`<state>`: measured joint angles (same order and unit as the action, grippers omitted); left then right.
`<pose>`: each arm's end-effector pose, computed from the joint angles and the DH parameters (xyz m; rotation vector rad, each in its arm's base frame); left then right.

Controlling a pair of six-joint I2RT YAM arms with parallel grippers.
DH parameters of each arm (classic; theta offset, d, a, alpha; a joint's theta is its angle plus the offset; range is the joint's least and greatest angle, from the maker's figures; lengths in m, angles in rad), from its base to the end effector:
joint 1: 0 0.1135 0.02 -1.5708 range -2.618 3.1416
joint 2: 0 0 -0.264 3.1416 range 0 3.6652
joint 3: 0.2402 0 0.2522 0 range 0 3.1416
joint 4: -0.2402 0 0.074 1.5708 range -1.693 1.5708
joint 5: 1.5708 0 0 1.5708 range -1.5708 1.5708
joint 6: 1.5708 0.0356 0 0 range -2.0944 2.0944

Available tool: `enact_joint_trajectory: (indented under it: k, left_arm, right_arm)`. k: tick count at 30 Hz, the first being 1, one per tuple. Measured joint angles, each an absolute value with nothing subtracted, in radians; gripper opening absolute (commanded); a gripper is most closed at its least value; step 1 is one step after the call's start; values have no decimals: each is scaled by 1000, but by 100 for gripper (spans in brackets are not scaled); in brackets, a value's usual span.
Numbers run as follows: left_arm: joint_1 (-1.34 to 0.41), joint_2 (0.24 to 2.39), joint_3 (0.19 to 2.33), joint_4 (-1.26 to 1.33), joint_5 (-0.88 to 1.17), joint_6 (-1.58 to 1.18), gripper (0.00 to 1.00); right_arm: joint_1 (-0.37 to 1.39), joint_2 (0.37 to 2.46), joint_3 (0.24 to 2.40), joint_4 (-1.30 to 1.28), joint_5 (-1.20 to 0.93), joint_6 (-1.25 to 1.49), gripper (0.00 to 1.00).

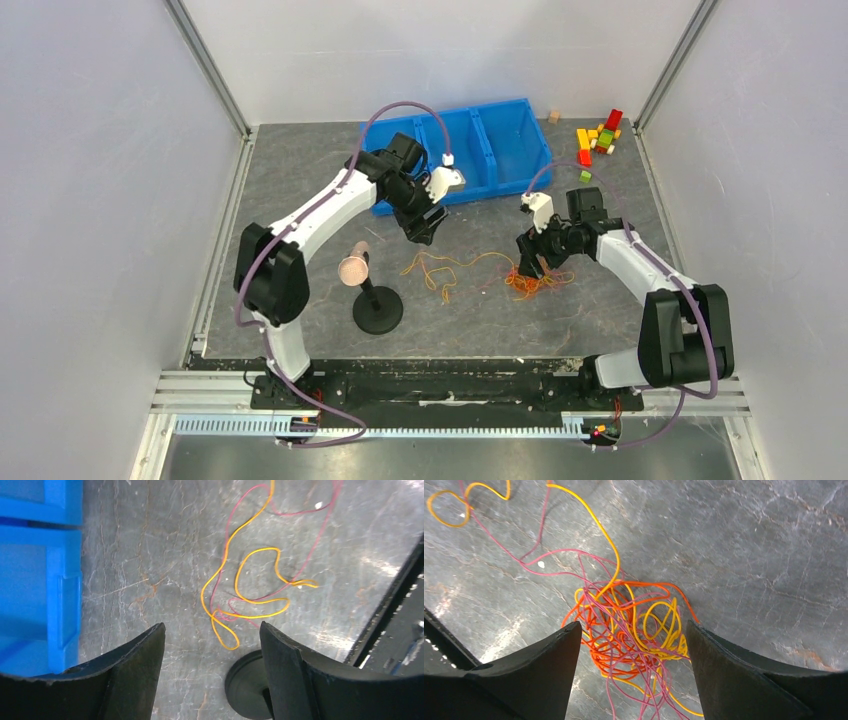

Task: Untangle the cables

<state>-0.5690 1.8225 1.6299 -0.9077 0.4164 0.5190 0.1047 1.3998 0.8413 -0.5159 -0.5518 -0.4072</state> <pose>0.3174 -0.2201 0.2862 1.4737 2.1792 -0.5706 0.2609 0.0462 0.2030 -0.8094 2.3818 0.6065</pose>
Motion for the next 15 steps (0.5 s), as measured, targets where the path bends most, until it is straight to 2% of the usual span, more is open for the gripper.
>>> enact_joint_trajectory:
  k: [6,15]
  left_arm:
    - [-569,1888,1613,-923,317,548,73]
    - [-575,1937,1609,-1009,292,640,71]
  right_arm:
    - [108,1414,812,-505,-481,-404,76]
    - [110,1461,792,-497,-418,-397,75]
